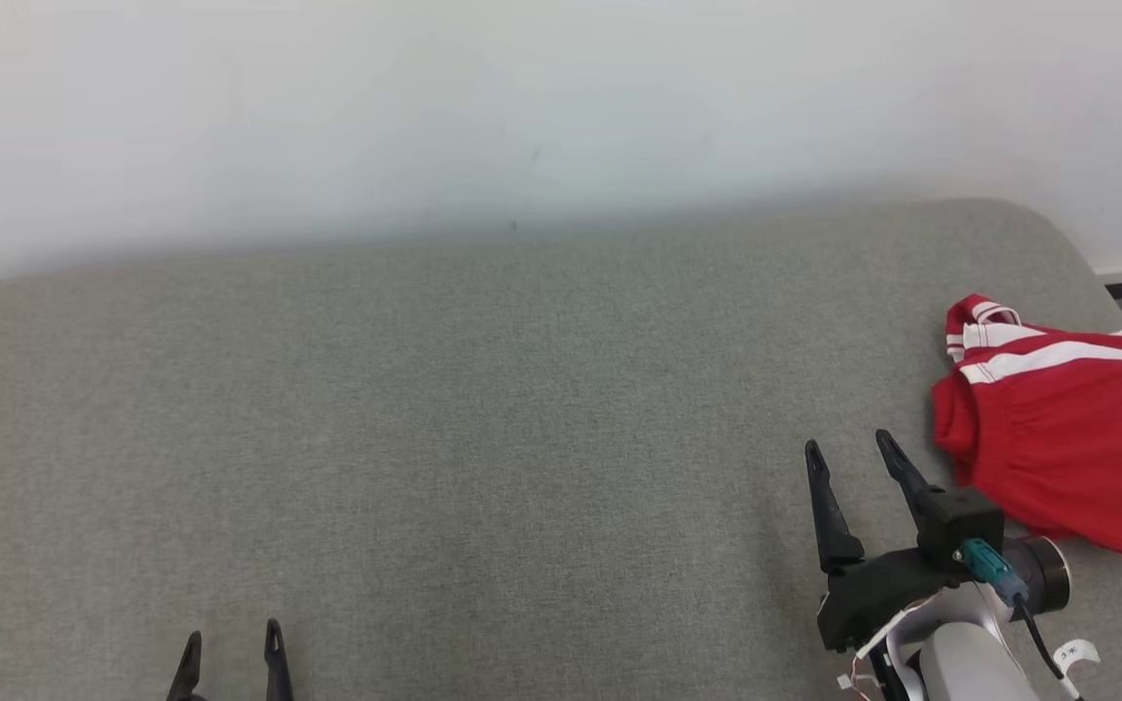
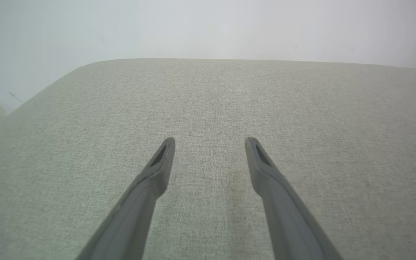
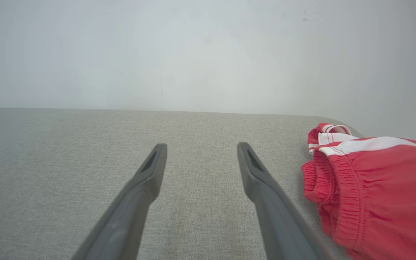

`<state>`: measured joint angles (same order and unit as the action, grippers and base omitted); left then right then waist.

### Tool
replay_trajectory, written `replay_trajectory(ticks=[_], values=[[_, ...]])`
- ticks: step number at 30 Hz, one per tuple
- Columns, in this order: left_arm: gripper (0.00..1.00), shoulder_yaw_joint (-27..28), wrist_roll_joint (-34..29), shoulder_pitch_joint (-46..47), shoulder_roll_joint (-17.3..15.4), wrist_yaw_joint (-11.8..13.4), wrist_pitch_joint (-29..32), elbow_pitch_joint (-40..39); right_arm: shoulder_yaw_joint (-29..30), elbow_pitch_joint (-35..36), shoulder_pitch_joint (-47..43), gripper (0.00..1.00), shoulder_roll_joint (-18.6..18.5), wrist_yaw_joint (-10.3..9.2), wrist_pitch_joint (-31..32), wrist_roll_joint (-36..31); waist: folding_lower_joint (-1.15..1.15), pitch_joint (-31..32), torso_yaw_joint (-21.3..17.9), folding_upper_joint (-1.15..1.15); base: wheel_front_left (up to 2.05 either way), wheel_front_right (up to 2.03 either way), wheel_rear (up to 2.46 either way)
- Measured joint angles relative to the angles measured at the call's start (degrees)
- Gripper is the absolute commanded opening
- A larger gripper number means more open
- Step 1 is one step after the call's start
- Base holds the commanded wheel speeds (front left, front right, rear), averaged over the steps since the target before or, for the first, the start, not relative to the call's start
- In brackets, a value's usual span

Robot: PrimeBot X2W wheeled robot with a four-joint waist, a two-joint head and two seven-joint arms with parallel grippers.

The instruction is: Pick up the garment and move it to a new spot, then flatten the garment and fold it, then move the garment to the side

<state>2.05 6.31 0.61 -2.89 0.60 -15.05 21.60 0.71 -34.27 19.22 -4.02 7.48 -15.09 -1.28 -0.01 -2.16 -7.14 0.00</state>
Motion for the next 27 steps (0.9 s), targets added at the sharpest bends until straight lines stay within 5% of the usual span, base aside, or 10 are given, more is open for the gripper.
replay_trajectory(ticks=[27], values=[[1.00, 1.75, -0.90, -2.98, -0.01, 0.42, 0.00, -3.26, -2.94, 7.04, -10.24, 1.00, 1.03, 0.00, -0.02, 4.75, 0.01, 3.26, 2.58, 0.00, 0.00, 0.00, 0.00]])
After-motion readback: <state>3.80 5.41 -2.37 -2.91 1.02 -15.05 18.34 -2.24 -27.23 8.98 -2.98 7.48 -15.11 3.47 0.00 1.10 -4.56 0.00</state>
